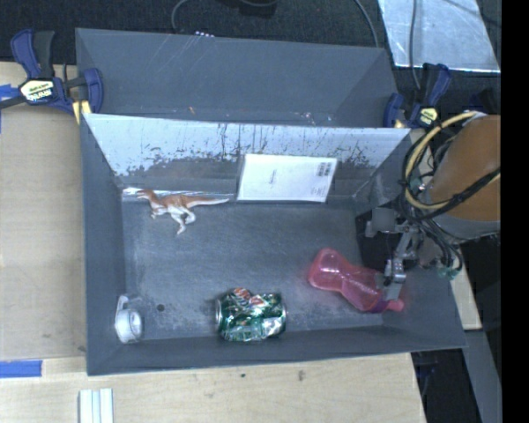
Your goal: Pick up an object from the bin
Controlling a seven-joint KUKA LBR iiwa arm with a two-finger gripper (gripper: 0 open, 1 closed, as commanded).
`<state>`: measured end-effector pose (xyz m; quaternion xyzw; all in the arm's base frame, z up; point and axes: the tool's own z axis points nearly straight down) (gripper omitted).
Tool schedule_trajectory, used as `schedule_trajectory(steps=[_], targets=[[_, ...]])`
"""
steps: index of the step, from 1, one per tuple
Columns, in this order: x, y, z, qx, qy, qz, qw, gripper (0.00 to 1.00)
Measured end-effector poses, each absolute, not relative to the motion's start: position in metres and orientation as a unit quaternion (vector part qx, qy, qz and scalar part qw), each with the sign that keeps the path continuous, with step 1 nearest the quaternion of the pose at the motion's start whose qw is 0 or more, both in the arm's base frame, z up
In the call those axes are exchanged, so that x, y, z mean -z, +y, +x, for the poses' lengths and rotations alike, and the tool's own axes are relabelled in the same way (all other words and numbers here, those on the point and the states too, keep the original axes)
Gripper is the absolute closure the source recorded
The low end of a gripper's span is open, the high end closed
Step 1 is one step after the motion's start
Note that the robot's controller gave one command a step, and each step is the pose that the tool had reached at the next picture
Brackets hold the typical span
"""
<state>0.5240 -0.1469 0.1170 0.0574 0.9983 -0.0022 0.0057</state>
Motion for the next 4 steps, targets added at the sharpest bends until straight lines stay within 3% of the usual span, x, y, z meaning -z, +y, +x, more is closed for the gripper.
schedule_trajectory(steps=[1, 2, 3, 4], targets=[[-0.111, -0.145, 0.519, 0.002, 0.994, 0.113, 0.001, 0.00], [-0.083, -0.139, 0.517, -0.001, 0.996, 0.086, 0.002, 0.00], [-0.061, -0.135, 0.518, -0.001, 0.991, 0.135, 0.014, 1.00], [-0.062, -0.135, 0.516, -0.001, 0.990, 0.142, 0.012, 1.00]])
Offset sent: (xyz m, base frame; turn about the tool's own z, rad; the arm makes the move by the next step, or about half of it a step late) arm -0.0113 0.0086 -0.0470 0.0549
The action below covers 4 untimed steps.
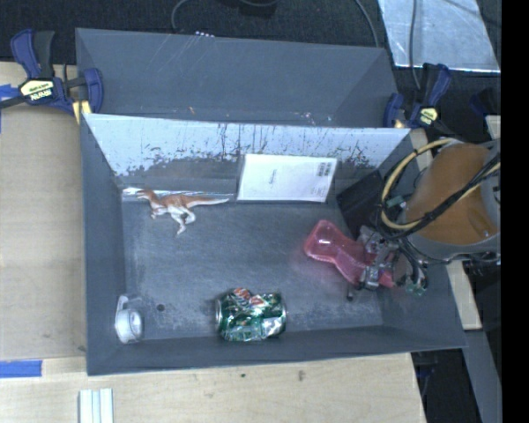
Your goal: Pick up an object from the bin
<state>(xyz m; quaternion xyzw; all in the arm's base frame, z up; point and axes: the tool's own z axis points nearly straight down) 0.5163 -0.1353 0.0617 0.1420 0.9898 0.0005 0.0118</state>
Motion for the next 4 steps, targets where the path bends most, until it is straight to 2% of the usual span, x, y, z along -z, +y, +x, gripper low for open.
schedule_trajectory(steps=[1, 2, 4], targets=[[-0.066, -0.135, 0.515, -0.001, 0.989, 0.146, 0.009, 1.00], [-0.085, -0.135, 0.512, -0.001, 0.990, 0.144, 0.005, 1.00], [-0.119, -0.137, 0.513, 0.000, 0.989, 0.144, 0.008, 1.00]])
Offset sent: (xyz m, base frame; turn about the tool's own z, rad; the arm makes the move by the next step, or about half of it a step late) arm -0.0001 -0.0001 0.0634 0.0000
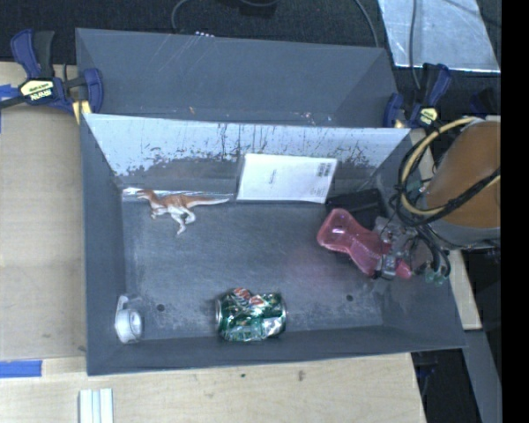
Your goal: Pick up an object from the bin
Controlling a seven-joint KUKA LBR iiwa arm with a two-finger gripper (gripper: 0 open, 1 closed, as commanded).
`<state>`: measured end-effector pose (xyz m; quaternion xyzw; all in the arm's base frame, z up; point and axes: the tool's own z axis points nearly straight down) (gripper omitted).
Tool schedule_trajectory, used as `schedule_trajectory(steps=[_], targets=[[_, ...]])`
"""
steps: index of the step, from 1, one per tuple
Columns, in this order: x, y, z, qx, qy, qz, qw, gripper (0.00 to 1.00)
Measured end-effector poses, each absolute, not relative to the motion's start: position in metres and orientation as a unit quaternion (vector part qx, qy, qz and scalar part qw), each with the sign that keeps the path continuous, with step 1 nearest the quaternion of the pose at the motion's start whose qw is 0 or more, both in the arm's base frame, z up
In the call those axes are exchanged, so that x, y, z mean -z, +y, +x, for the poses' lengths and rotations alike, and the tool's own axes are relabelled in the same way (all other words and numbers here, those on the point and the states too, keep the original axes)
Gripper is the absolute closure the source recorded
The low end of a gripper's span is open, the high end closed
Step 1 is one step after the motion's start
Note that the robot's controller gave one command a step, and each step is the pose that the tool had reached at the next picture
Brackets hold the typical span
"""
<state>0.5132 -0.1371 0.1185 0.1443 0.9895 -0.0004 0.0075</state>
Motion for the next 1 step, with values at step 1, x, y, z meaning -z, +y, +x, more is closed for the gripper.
schedule_trajectory(steps=[1], targets=[[-0.1343, -0.1370, 0.5132, 0.000, 0.989, 0.144, 0.008, 1.00]])
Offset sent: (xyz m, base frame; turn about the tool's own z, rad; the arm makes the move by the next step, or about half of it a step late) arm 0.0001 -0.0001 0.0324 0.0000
